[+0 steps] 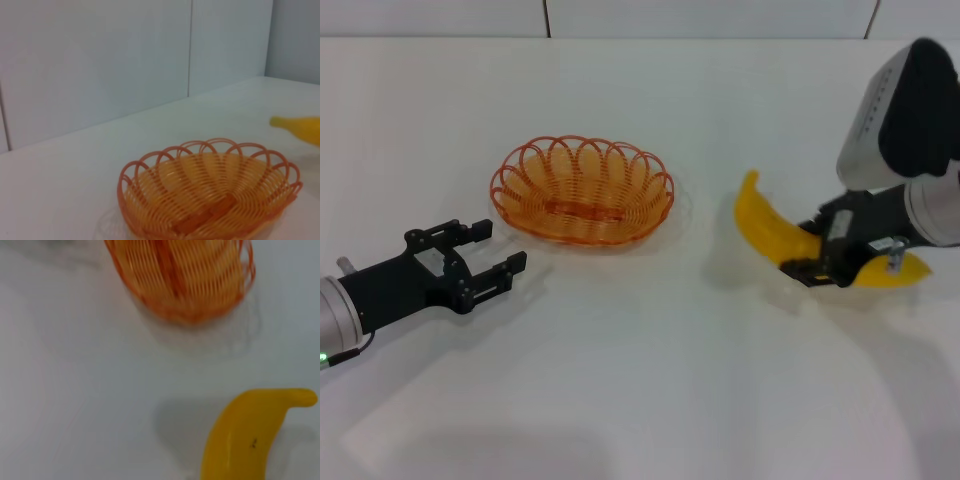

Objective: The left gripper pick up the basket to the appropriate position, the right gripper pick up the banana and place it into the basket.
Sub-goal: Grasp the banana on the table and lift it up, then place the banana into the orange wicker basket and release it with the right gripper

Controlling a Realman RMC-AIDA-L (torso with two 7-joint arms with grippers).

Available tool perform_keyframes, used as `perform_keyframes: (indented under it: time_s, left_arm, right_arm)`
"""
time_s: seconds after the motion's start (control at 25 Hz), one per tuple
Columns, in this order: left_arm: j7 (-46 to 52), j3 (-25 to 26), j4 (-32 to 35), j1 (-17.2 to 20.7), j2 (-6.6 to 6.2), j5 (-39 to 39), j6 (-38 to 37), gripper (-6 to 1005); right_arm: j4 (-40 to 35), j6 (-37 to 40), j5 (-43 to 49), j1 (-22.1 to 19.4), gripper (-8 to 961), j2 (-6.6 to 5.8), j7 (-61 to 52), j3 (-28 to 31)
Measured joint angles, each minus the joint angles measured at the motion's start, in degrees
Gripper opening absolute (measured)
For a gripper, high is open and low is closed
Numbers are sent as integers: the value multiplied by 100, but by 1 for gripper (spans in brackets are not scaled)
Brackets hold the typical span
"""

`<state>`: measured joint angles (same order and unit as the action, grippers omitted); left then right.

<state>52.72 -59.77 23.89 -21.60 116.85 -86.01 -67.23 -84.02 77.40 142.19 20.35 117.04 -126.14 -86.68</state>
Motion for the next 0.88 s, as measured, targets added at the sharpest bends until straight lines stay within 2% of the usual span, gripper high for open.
perform_keyframes:
  time_s: [0.24,0.56,0.88]
  left_arm:
    - [-11,0,-7,6,4,3,0,652]
    - [-16,0,-8,-32,12,6,0,652]
    - [-16,0,-16,-67,14,6,0,652]
  right_arm:
    - [-152,-20,-986,-36,492,-1,765,194]
    - [-113,-399,-1877,53,492,9,1521,92]
    - [293,-1419,-2099,449,492,17,1563,-538]
